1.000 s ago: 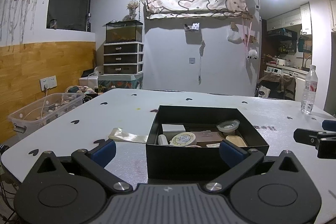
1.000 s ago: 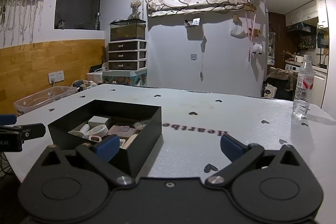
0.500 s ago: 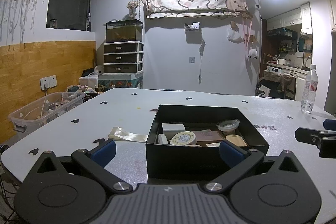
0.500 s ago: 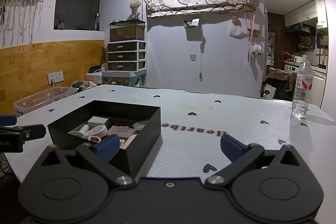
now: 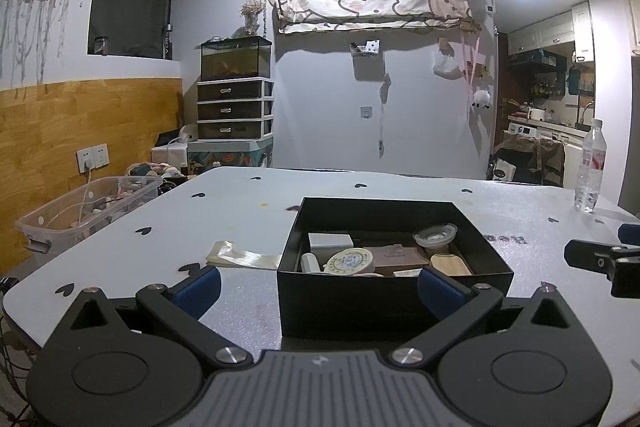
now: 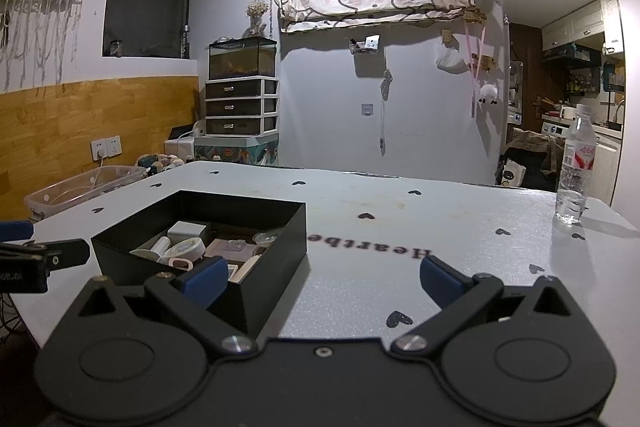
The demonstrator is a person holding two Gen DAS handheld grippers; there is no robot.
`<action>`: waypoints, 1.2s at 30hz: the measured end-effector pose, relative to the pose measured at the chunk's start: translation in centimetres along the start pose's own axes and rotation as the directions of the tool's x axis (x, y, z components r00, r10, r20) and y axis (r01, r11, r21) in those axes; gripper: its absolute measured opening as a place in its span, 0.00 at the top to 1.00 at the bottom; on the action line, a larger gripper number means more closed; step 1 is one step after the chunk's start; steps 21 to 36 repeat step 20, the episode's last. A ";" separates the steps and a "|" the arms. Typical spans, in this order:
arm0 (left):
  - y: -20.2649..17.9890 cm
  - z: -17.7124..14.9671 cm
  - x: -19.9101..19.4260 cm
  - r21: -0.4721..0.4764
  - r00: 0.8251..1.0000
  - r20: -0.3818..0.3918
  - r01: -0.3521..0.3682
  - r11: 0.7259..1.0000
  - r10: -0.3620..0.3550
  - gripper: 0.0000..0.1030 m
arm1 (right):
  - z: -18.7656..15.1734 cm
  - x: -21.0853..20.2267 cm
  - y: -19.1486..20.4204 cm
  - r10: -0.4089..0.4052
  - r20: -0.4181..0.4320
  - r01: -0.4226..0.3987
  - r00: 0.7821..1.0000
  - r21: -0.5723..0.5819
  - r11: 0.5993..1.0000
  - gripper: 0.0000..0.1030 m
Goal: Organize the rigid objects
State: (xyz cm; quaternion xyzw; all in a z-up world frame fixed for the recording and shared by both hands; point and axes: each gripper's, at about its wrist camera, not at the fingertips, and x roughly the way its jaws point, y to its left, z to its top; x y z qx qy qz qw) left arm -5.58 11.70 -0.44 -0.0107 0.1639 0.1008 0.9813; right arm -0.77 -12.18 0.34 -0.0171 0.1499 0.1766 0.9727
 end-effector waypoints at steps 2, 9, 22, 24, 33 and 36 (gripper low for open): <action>0.0 -0.1 0.1 0.001 1.000 -0.001 -0.001 1.000 0.001 0.00 | 0.0 0.0 0.0 0.000 0.000 0.000 1.000 0.000 1.000 0.00; 0.0 -0.1 0.1 -0.001 1.000 -0.001 -0.002 1.000 0.002 0.00 | 0.0 -0.1 -0.1 -0.001 -0.001 0.001 1.000 0.001 1.000 0.00; 0.2 -0.3 0.1 -0.001 1.000 -0.004 -0.006 1.000 0.006 0.00 | 0.0 -0.1 0.0 -0.001 -0.001 0.001 1.000 0.001 1.000 0.00; 0.2 -0.3 0.1 -0.001 1.000 -0.004 -0.006 1.000 0.006 0.00 | 0.0 -0.1 0.0 -0.001 -0.001 0.001 1.000 0.001 1.000 0.00; 0.2 -0.3 0.1 -0.001 1.000 -0.004 -0.006 1.000 0.006 0.00 | 0.0 -0.1 0.0 -0.001 -0.001 0.001 1.000 0.001 1.000 0.00; 0.2 -0.3 0.1 -0.001 1.000 -0.004 -0.006 1.000 0.006 0.00 | 0.0 -0.1 0.0 -0.001 -0.001 0.001 1.000 0.001 1.000 0.00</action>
